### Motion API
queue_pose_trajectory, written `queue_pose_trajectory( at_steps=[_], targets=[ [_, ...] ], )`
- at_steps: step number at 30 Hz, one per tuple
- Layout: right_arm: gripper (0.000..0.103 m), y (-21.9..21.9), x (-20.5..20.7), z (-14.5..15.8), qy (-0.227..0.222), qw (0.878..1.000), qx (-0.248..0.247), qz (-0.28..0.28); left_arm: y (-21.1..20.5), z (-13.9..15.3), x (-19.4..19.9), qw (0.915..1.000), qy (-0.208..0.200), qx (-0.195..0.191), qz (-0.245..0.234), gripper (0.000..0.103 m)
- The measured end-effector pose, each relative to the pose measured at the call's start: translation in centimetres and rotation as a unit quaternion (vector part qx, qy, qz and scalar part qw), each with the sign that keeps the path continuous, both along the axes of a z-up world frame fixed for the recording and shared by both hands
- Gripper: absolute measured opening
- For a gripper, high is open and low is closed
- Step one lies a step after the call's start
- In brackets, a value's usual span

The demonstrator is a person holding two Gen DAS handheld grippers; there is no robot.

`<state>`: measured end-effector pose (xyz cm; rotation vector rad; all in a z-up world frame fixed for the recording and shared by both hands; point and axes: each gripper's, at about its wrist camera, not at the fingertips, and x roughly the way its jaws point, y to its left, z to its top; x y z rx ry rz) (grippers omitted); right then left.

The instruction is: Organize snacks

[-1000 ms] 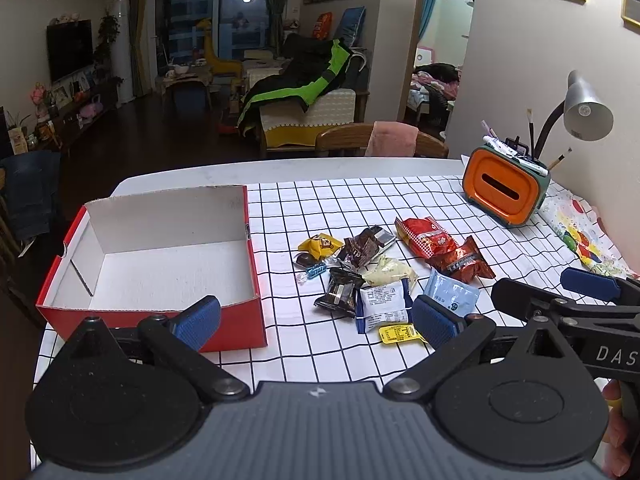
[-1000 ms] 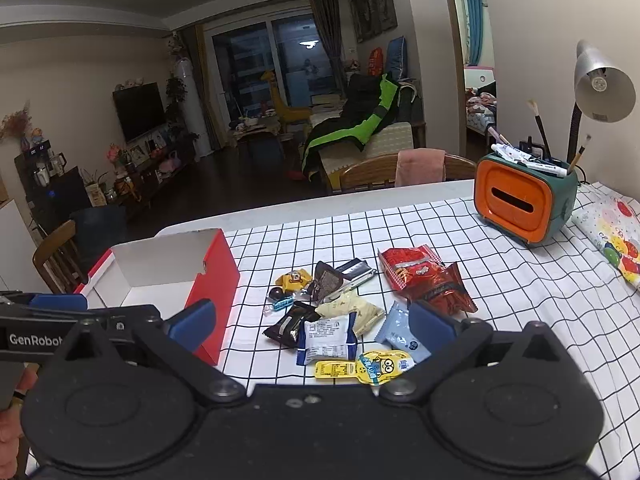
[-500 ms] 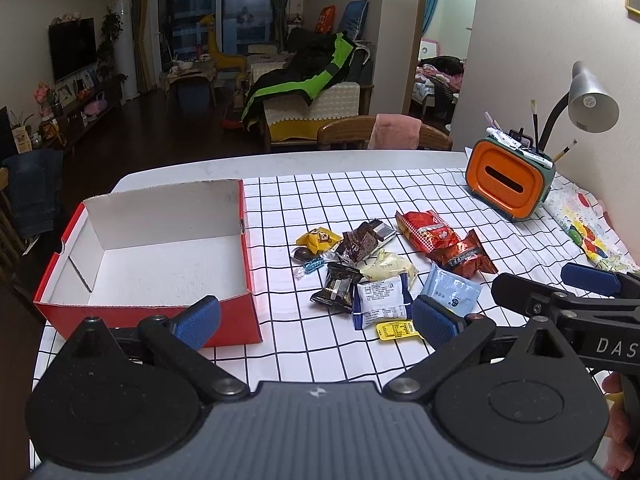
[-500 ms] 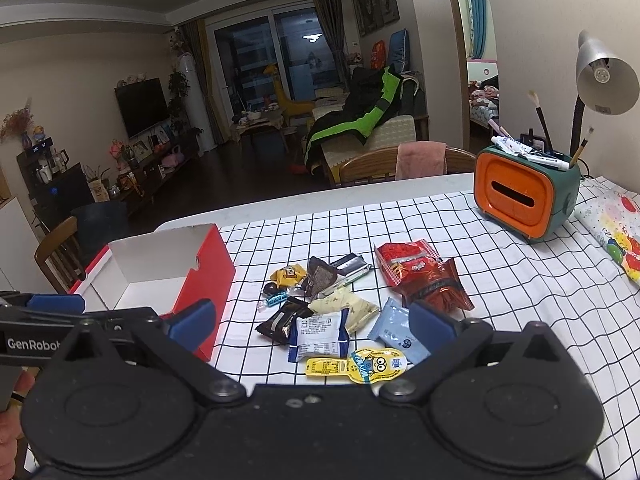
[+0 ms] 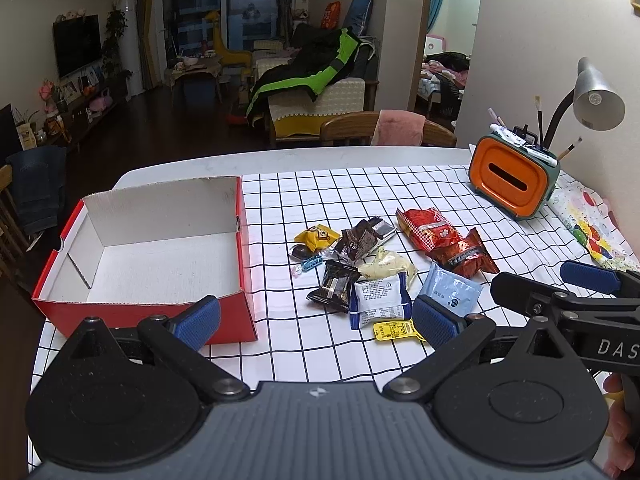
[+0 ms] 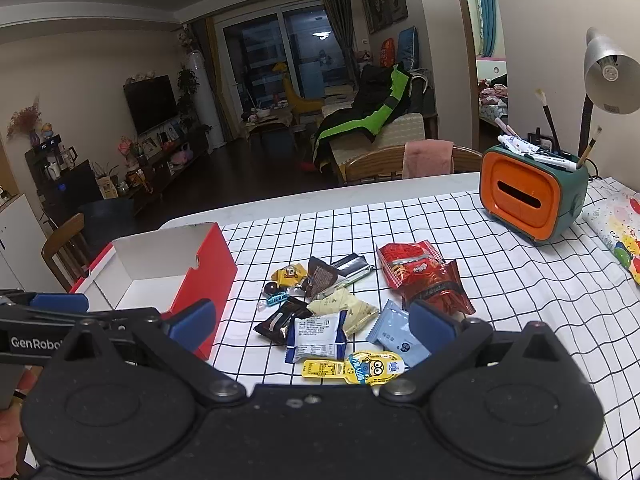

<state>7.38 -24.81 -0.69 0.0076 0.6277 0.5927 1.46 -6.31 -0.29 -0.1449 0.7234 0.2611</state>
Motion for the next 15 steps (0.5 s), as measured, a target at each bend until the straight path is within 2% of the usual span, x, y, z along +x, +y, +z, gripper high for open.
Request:
queue_pose_trajectory(
  at_steps=[15],
  targets=[
    [0.103,0.05,0.34,0.07,0.001,1.000,-0.002,0.001,-0.15,0.00,0.14,1.0000,0.001,-0.001,0.000,0.103]
  ],
)
